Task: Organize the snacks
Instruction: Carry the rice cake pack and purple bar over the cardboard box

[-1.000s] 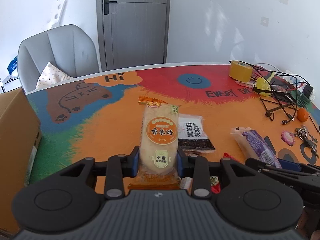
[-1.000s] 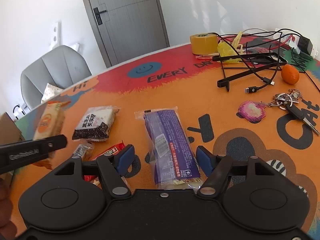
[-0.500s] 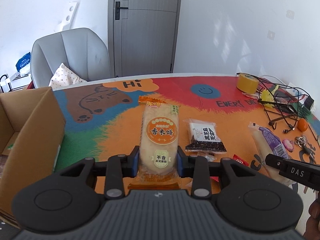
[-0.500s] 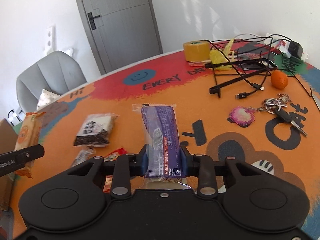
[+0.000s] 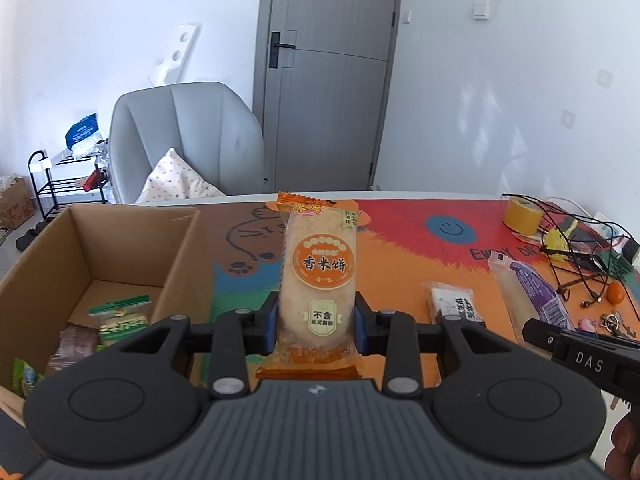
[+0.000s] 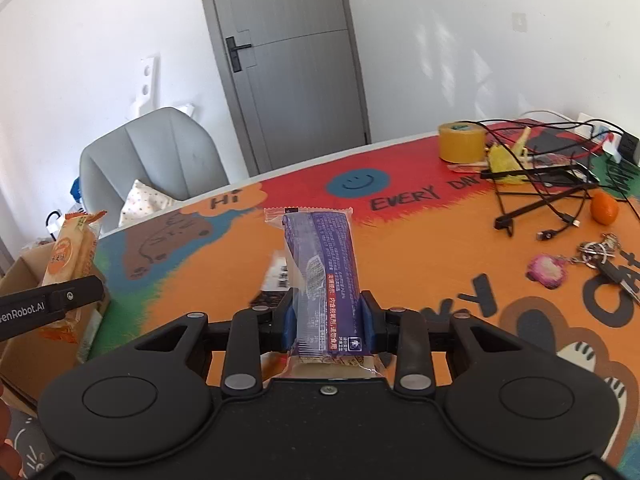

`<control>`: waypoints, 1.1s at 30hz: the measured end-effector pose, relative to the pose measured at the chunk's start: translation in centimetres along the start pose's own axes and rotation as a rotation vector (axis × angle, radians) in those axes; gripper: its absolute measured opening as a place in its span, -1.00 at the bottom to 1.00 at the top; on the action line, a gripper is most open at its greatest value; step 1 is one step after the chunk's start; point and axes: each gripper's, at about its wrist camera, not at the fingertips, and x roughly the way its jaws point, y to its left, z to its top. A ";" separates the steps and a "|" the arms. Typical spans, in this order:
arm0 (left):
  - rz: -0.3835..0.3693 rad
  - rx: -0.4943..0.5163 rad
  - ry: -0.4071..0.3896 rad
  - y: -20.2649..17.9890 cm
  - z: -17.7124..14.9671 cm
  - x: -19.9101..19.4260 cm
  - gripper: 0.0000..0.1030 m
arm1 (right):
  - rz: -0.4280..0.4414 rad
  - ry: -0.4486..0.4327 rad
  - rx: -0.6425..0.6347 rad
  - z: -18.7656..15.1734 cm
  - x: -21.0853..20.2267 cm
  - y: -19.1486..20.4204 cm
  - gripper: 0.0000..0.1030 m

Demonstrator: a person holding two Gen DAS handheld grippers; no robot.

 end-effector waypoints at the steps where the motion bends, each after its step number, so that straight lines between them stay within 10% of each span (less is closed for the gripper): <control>1: 0.004 -0.003 -0.004 0.4 0.0 -0.2 -0.33 | 0.006 -0.002 -0.005 0.1 0.0 0.4 -0.37; 33: 0.161 -0.174 -0.061 14.3 1.8 -2.9 -0.33 | 0.202 -0.036 -0.197 1.3 0.6 15.6 -0.38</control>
